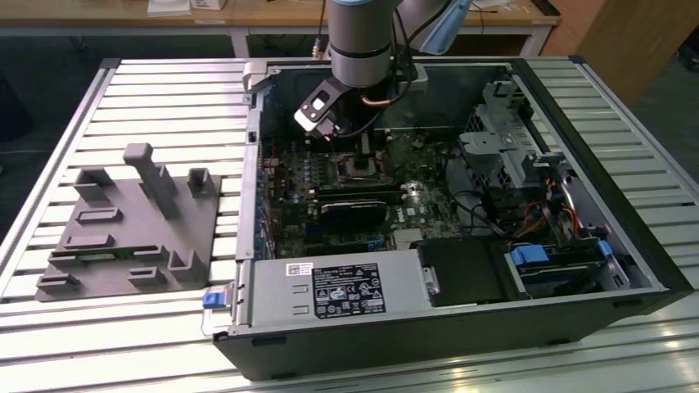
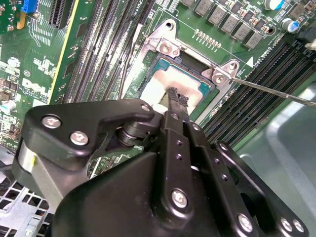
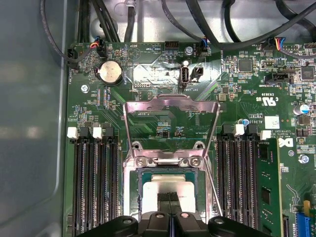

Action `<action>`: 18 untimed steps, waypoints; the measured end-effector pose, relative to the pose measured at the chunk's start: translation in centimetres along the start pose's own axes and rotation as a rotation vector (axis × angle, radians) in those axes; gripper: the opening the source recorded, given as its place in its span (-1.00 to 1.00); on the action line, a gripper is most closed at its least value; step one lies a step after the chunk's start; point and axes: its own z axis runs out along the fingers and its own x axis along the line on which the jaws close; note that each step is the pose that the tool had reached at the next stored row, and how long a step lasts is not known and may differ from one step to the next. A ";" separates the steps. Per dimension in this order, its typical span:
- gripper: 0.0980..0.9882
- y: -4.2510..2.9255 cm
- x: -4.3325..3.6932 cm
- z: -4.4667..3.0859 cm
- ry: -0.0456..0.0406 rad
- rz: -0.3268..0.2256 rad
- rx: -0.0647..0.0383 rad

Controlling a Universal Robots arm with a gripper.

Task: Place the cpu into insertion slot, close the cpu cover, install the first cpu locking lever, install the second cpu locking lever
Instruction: 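Place the cpu into insertion slot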

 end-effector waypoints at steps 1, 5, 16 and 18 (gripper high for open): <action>-0.98 0.00 0.00 0.00 0.0000 0.000 0.000; -0.98 0.00 0.00 -0.01 0.0000 0.000 0.000; -0.98 0.06 0.00 0.20 -0.0002 0.000 0.000; -0.98 0.05 -0.01 0.20 -0.0003 0.000 0.000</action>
